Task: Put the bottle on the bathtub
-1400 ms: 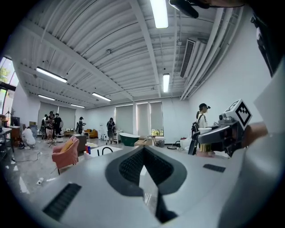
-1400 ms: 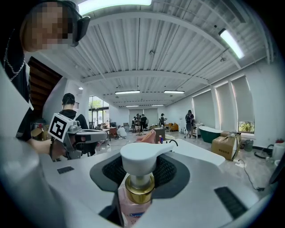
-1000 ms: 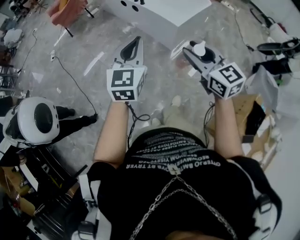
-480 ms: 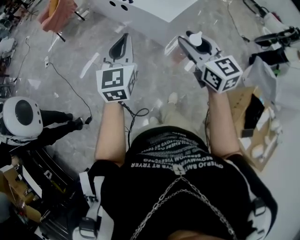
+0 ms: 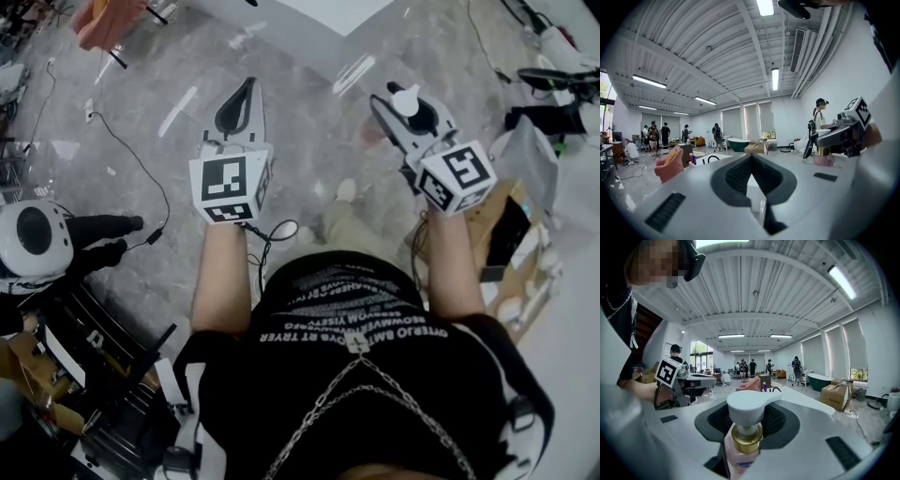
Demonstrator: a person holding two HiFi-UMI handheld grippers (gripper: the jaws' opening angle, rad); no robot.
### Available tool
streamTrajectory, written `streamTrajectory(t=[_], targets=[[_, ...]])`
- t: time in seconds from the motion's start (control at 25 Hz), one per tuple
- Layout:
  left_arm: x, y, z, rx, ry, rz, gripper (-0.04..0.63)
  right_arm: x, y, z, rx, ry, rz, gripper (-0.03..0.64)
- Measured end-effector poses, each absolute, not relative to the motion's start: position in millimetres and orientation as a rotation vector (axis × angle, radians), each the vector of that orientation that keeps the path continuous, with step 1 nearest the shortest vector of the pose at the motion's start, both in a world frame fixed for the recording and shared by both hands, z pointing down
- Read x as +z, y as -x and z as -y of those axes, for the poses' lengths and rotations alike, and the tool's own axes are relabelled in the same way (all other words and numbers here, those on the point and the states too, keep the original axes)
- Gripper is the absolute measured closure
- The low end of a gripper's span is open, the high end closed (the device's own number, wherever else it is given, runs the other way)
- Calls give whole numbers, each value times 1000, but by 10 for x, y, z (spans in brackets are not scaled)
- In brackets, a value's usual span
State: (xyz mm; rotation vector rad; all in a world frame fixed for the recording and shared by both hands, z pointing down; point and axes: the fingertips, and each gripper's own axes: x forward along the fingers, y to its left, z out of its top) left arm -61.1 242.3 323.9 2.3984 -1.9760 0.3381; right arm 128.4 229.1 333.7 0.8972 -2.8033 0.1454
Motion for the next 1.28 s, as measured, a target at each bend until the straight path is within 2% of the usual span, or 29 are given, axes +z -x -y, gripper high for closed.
streamTrajectory(t=[1.28], targets=[[3212, 143, -657, 313, -2301, 1976, 598, 3301, -1442, -478, 119, -649, 2837, 480]])
